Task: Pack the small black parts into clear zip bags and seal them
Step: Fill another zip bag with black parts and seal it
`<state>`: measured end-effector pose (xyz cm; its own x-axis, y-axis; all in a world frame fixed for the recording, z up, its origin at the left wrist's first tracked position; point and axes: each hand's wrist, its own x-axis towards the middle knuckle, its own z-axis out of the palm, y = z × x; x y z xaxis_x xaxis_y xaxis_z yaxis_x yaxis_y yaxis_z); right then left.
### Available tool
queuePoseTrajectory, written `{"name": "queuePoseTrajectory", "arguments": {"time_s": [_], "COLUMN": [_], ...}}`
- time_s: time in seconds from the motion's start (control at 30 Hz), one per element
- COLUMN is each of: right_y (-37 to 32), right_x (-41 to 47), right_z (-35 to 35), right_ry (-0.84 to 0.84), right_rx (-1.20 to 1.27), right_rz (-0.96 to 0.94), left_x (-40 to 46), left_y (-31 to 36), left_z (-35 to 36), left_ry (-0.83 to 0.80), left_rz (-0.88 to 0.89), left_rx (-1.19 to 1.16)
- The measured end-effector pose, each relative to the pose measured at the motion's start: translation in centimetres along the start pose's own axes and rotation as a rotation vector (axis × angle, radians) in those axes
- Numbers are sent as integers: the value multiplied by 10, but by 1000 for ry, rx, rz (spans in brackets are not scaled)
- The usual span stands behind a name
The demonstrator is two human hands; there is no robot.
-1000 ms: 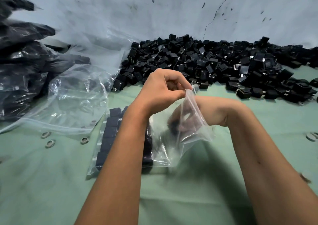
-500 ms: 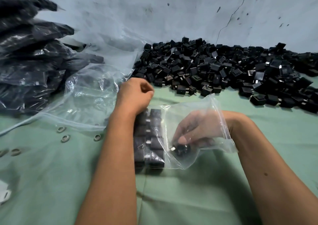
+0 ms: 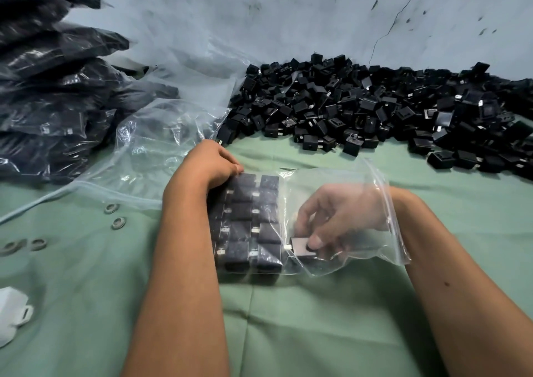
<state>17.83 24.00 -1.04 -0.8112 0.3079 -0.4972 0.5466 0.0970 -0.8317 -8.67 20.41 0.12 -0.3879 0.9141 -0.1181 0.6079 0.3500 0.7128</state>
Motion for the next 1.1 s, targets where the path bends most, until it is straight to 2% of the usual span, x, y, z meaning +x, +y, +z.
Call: {"name": "queuePoseTrajectory", "arguments": {"time_s": [0.1, 0.2, 0.43, 0.6, 0.77, 0.87, 0.97, 1.03, 1.1], "right_y": [-2, -4, -4, -2, 5, 8, 12, 20, 30], "right_x": [0, 0, -1, 3, 1, -8, -30, -48, -56], "right_z": [3, 4, 3, 4, 3, -4, -16, -27, -41], "right_ry": [48, 8, -7, -24, 14, 49, 211, 448, 711], "right_rx": [-32, -68, -71, -21, 142, 107, -85, -103, -91], "right_rz": [10, 9, 3, 21, -11, -6, -7, 31, 155], "left_x": [2, 3, 8, 6, 4, 5, 5, 4, 3], "left_y": [-2, -2, -7, -8, -3, -3, -3, -2, 2], "left_z": [-4, -3, -2, 0, 4, 5, 6, 8, 11], "left_ry": [25, 42, -26, -38, -54, -30, 1, 53, 121], "left_rz": [-33, -55, -20, 19, -7, -27, -31, -23, -1], "left_rx": [25, 32, 31, 5, -30, -37, -23, -9, -9]}}
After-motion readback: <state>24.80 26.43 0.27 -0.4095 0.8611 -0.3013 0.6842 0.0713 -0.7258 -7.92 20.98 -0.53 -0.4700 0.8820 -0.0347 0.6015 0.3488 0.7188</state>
